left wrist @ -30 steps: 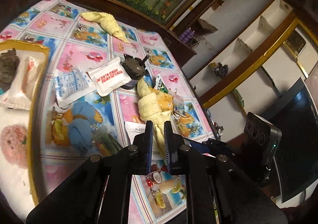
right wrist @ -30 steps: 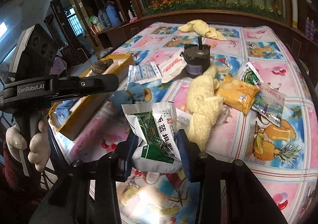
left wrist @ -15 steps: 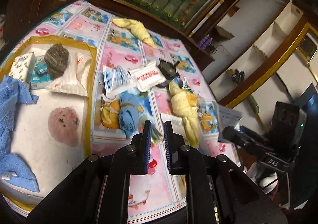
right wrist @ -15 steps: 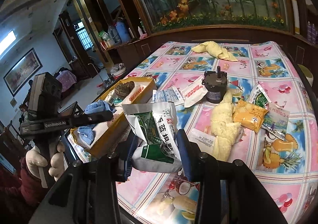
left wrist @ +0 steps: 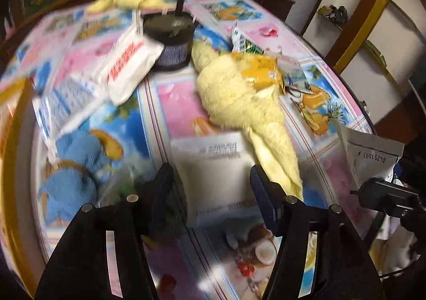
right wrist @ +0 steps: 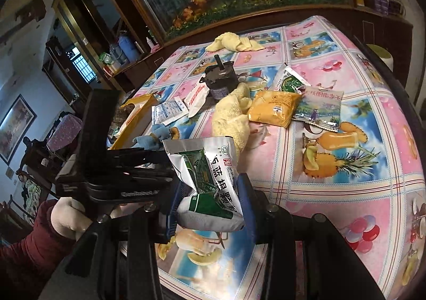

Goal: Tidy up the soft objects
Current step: 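Carry the medicine packet and white pouch toward the tray with both tools, then lower both packets into the tray and open both tools, then move the right tool to the yellow fuzzy towel while the left tool approaches the blue towel, then grasp the yellow fuzzy towel with the right tool while the left tool grasps the blue towel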

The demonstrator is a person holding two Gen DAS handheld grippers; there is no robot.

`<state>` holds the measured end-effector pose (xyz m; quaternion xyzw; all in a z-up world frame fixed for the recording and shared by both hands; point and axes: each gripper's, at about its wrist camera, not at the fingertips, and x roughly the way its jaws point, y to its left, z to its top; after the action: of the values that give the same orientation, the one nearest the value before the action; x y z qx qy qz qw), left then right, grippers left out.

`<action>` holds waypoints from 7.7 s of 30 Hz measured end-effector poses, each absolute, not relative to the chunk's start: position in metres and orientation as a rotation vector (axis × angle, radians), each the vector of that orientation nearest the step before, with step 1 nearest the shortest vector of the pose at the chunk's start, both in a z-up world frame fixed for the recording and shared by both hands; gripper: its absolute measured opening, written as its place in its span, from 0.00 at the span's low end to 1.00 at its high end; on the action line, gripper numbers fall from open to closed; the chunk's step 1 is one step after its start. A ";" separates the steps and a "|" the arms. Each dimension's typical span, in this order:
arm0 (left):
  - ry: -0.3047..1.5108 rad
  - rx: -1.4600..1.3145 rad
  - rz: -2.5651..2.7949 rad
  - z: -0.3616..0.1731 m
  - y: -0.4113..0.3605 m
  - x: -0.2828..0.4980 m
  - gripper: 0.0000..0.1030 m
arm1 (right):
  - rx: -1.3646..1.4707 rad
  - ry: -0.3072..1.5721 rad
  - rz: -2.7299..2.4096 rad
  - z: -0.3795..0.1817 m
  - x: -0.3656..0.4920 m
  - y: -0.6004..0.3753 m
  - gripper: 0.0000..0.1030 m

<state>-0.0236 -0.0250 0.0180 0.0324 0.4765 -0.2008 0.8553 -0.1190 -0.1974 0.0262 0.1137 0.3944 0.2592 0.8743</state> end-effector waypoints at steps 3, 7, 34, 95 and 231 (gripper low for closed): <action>0.978 0.195 -0.476 0.010 -0.051 -0.036 0.72 | 0.259 0.837 0.546 0.017 -0.115 -0.204 0.39; 0.950 0.217 -0.559 0.013 -0.067 -0.047 0.50 | 0.312 0.863 0.544 0.002 -0.108 -0.212 0.39; 0.762 -0.400 -0.169 0.074 0.207 -0.134 0.47 | 0.190 0.844 0.843 0.045 -0.110 -0.075 0.39; 0.816 -0.434 -0.091 0.081 0.193 -0.153 0.57 | 0.346 0.568 0.599 0.134 -0.045 -0.128 0.59; 0.744 -0.656 -0.382 0.069 0.194 -0.115 0.24 | 0.190 0.748 0.716 0.063 -0.083 -0.078 0.40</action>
<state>-0.1151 0.1936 0.0685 -0.3128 0.3547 -0.1822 0.8621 -0.0834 -0.0784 0.0630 0.0905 0.3570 0.3415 0.8647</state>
